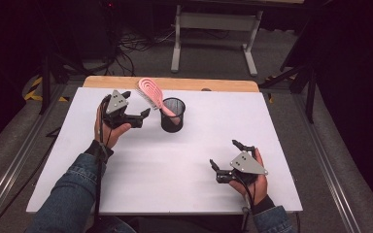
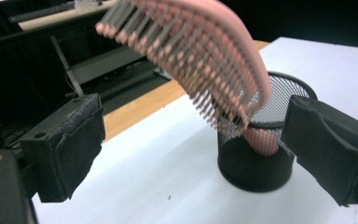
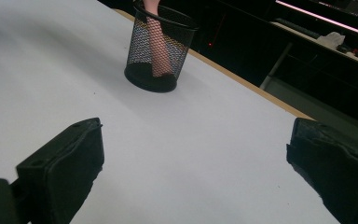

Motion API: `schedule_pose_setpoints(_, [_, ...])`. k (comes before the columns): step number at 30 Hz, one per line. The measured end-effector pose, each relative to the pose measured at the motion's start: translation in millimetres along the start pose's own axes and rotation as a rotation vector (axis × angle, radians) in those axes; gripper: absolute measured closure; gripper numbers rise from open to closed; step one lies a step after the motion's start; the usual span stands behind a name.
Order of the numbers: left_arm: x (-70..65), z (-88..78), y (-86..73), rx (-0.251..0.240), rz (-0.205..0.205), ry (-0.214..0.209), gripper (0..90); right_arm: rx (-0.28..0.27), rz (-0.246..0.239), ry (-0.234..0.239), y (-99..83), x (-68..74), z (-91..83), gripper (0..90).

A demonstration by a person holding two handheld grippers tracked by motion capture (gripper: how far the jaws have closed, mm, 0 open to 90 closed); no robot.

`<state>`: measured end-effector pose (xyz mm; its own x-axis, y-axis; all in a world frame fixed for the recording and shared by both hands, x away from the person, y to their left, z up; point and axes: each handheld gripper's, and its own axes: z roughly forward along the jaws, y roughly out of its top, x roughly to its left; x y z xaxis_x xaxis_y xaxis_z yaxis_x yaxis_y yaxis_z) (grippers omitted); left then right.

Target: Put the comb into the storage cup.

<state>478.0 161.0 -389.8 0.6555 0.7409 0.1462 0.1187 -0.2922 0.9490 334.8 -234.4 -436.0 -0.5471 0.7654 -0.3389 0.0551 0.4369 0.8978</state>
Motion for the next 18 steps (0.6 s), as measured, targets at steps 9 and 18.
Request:
schedule_pose_setpoints(9, [-4.1,-6.4,-10.5,0.003,0.03,0.001,6.3,0.0,0.0,0.004,0.0,0.2,0.5,4.4])
schedule_pose_setpoints(18, [-10.4,-8.9,-14.0,0.003,0.043,-0.018,6.4,0.003,-0.007,0.009,0.2,0.5,0.8,4.5])
